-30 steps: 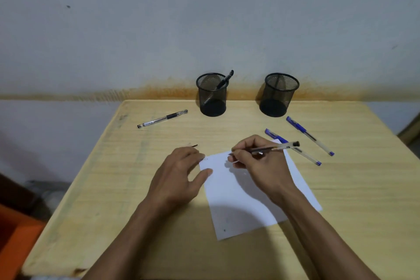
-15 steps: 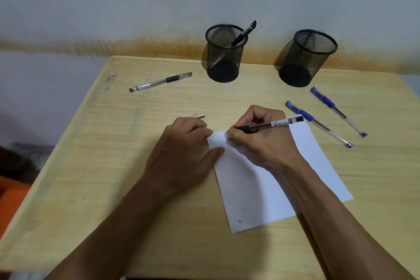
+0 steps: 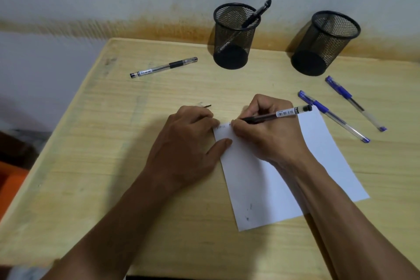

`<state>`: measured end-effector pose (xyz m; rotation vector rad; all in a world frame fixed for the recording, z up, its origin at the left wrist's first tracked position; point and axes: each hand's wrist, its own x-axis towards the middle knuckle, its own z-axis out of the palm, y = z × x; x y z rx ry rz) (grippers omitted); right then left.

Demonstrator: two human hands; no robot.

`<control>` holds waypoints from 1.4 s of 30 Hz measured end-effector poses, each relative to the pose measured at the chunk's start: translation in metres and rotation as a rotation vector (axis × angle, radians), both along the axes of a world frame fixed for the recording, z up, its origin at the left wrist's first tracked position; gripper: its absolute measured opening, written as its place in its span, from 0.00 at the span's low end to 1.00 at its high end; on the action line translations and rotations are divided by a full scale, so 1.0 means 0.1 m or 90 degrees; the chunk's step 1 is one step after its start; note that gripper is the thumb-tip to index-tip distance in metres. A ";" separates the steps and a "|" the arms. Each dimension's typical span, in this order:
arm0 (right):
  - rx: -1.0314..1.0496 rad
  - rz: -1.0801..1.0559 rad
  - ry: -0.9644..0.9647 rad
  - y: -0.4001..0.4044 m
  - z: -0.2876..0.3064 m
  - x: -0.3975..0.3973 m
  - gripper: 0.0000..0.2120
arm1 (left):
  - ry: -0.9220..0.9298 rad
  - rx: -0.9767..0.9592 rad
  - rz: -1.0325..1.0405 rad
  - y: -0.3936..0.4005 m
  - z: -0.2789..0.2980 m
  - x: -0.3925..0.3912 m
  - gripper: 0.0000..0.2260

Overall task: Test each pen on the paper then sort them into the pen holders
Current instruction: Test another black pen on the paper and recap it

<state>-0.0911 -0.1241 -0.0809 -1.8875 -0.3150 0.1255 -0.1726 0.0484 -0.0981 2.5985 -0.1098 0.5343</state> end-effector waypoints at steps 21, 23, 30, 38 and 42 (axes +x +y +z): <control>-0.016 -0.007 -0.034 -0.04 0.01 -0.01 0.07 | 0.012 -0.001 0.000 -0.01 0.02 -0.01 0.20; -0.014 -0.002 -0.029 -0.04 0.00 -0.01 0.07 | 0.017 0.002 0.000 -0.01 0.02 -0.01 0.20; -0.028 -0.013 -0.030 -0.02 0.00 -0.01 0.07 | 0.016 0.002 0.001 -0.01 0.02 -0.01 0.20; -0.022 -0.017 -0.033 -0.03 -0.01 -0.01 0.08 | 0.017 0.003 0.003 -0.01 0.02 -0.01 0.20; -0.018 -0.019 -0.026 -0.02 -0.01 -0.01 0.08 | 0.015 0.003 0.002 -0.01 0.01 -0.01 0.20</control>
